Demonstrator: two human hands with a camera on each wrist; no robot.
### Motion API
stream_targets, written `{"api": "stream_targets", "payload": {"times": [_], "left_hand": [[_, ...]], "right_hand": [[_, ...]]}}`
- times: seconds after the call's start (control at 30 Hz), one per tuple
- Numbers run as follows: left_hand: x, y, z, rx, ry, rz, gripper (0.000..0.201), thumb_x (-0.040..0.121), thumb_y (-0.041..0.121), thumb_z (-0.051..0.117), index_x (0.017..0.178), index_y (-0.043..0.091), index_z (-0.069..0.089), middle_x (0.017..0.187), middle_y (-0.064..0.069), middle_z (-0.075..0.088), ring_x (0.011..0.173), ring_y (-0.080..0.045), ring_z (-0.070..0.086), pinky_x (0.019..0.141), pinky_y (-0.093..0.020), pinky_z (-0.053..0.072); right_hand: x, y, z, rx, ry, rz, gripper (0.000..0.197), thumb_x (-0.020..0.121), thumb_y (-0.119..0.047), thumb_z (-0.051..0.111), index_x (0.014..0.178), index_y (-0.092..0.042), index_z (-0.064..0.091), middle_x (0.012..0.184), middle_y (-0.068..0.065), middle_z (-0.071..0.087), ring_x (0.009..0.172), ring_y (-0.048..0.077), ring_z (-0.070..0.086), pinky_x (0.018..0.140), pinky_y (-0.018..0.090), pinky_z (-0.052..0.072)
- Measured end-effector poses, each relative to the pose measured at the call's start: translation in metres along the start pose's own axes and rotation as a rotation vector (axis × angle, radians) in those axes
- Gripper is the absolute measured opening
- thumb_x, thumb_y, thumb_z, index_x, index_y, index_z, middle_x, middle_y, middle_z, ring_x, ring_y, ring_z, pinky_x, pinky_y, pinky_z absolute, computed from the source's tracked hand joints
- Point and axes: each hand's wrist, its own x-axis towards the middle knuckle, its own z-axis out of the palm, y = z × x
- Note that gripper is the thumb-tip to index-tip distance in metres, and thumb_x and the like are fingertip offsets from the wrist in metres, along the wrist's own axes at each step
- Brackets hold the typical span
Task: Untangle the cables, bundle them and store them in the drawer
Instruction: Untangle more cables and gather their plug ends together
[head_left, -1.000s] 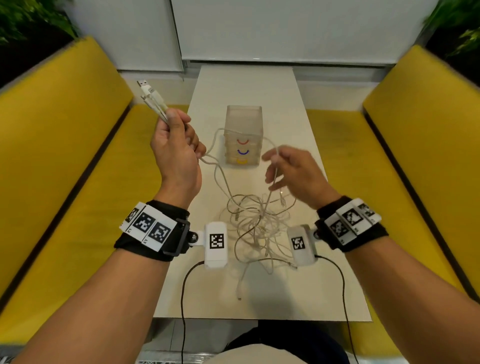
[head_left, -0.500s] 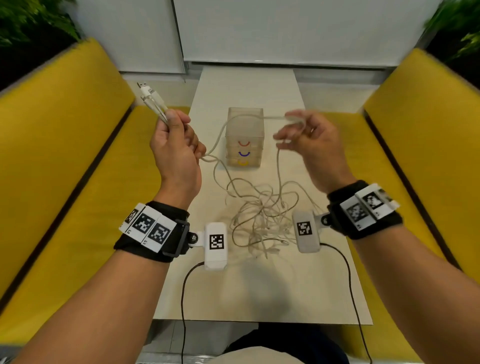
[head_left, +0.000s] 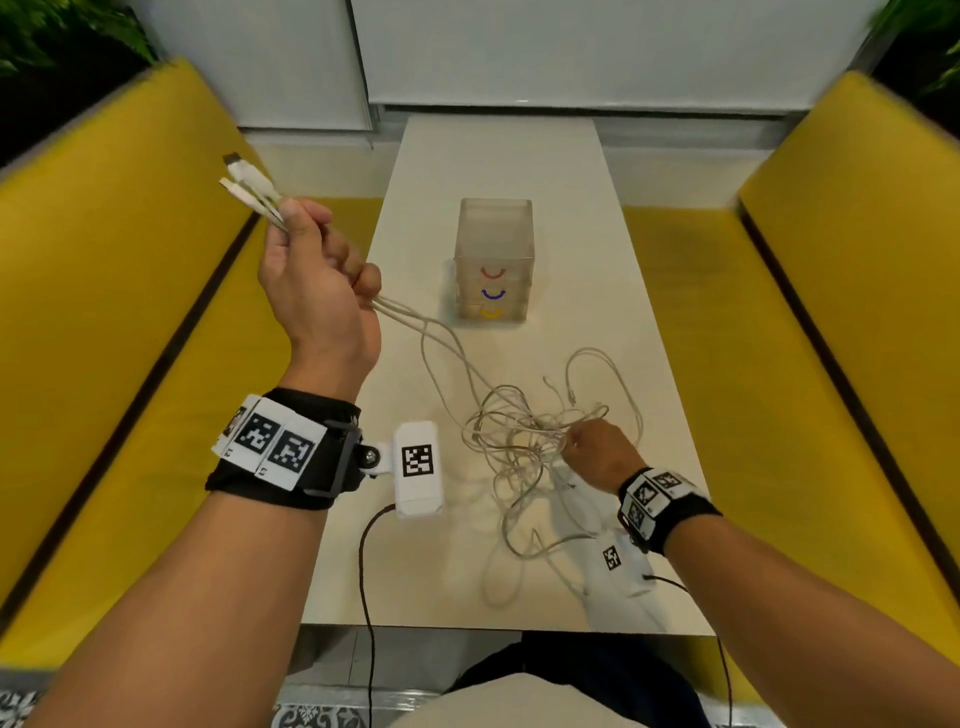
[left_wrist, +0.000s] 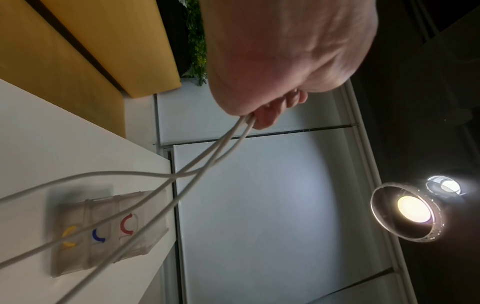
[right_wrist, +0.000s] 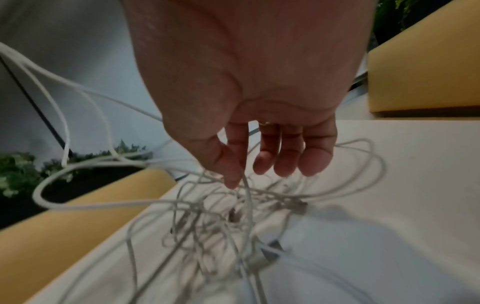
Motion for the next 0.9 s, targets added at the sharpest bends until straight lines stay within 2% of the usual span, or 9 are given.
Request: {"api": "stream_targets", "payload": {"times": [0.07, 0.13, 0.2, 0.27, 0.33, 0.47, 0.57, 0.67, 0.9], "left_hand": [[0.003, 0.005, 0.0, -0.026, 0.013, 0.02, 0.032, 0.11, 0.029, 0.039, 0.084, 0.017, 0.052, 0.061, 0.003, 0.026, 0.056, -0.013, 0.02, 0.046, -0.026, 0.022], [0.006, 0.007, 0.0, -0.037, 0.008, 0.037, 0.032, 0.11, 0.029, 0.039, 0.084, 0.016, 0.051, 0.061, 0.002, 0.027, 0.056, -0.013, 0.019, 0.046, -0.026, 0.022], [0.006, 0.007, 0.001, -0.023, -0.002, 0.041, 0.032, 0.11, 0.03, 0.04, 0.084, 0.016, 0.051, 0.061, 0.002, 0.027, 0.055, -0.013, 0.019, 0.046, -0.027, 0.022], [0.005, 0.004, 0.001, 0.002, -0.006, 0.04, 0.032, 0.11, 0.03, 0.04, 0.083, 0.017, 0.052, 0.061, 0.002, 0.027, 0.055, -0.013, 0.02, 0.046, -0.027, 0.023], [0.002, 0.001, 0.0, 0.024, -0.008, 0.034, 0.032, 0.11, 0.03, 0.041, 0.082, 0.017, 0.052, 0.062, 0.002, 0.027, 0.055, -0.013, 0.021, 0.046, -0.026, 0.024], [-0.002, -0.001, 0.0, 0.044, -0.008, 0.02, 0.033, 0.109, 0.031, 0.041, 0.082, 0.018, 0.052, 0.062, 0.002, 0.028, 0.055, -0.012, 0.022, 0.046, -0.026, 0.024], [-0.002, 0.0, 0.002, 0.039, -0.007, 0.022, 0.032, 0.11, 0.031, 0.041, 0.082, 0.018, 0.052, 0.061, 0.002, 0.028, 0.055, -0.013, 0.022, 0.046, -0.026, 0.024], [-0.003, 0.001, 0.003, 0.038, -0.015, 0.03, 0.032, 0.11, 0.03, 0.041, 0.083, 0.017, 0.052, 0.061, 0.002, 0.028, 0.055, -0.013, 0.022, 0.046, -0.026, 0.025], [-0.002, 0.002, 0.002, 0.032, -0.016, 0.033, 0.032, 0.11, 0.029, 0.041, 0.083, 0.017, 0.053, 0.06, 0.002, 0.029, 0.054, -0.013, 0.022, 0.045, -0.026, 0.025]], "right_hand": [[-0.002, 0.011, 0.008, -0.035, -0.072, 0.045, 0.025, 0.089, -0.021, 0.058, 0.071, -0.003, 0.063, 0.074, 0.012, 0.065, 0.075, 0.025, 0.06, 0.064, 0.03, 0.043], [-0.003, 0.016, 0.011, -0.065, -0.119, 0.06, 0.025, 0.087, -0.023, 0.057, 0.071, -0.004, 0.062, 0.077, 0.012, 0.066, 0.075, 0.025, 0.061, 0.066, 0.033, 0.048], [-0.002, 0.014, 0.009, -0.033, -0.108, 0.048, 0.027, 0.091, -0.022, 0.053, 0.082, 0.0, 0.065, 0.086, 0.015, 0.07, 0.078, 0.027, 0.063, 0.069, 0.038, 0.053], [-0.002, 0.0, -0.002, 0.088, -0.107, 0.034, 0.029, 0.097, -0.02, 0.046, 0.087, 0.002, 0.063, 0.085, 0.018, 0.07, 0.071, 0.027, 0.061, 0.057, 0.034, 0.046], [-0.005, -0.022, -0.02, 0.253, -0.113, 0.027, 0.027, 0.102, -0.019, 0.038, 0.088, -0.006, 0.058, 0.079, 0.016, 0.069, 0.06, 0.025, 0.057, 0.045, 0.026, 0.038], [-0.024, -0.072, -0.072, 0.568, 0.003, -0.098, 0.026, 0.105, -0.015, 0.032, 0.092, -0.007, 0.052, 0.084, 0.024, 0.07, 0.056, 0.033, 0.063, 0.041, 0.029, 0.045], [-0.038, -0.101, -0.109, 0.766, 0.073, -0.197, 0.026, 0.108, -0.02, 0.032, 0.093, -0.008, 0.05, 0.084, 0.026, 0.067, 0.064, 0.039, 0.069, 0.044, 0.034, 0.051], [-0.046, -0.118, -0.138, 0.916, 0.151, -0.271, 0.026, 0.109, -0.02, 0.033, 0.092, -0.01, 0.049, 0.09, 0.031, 0.067, 0.075, 0.045, 0.073, 0.053, 0.042, 0.057], [-0.066, -0.141, -0.179, 1.266, 0.193, -0.532, 0.03, 0.111, -0.022, 0.03, 0.089, -0.012, 0.049, 0.09, 0.022, 0.07, 0.093, 0.046, 0.072, 0.072, 0.045, 0.061]]}}
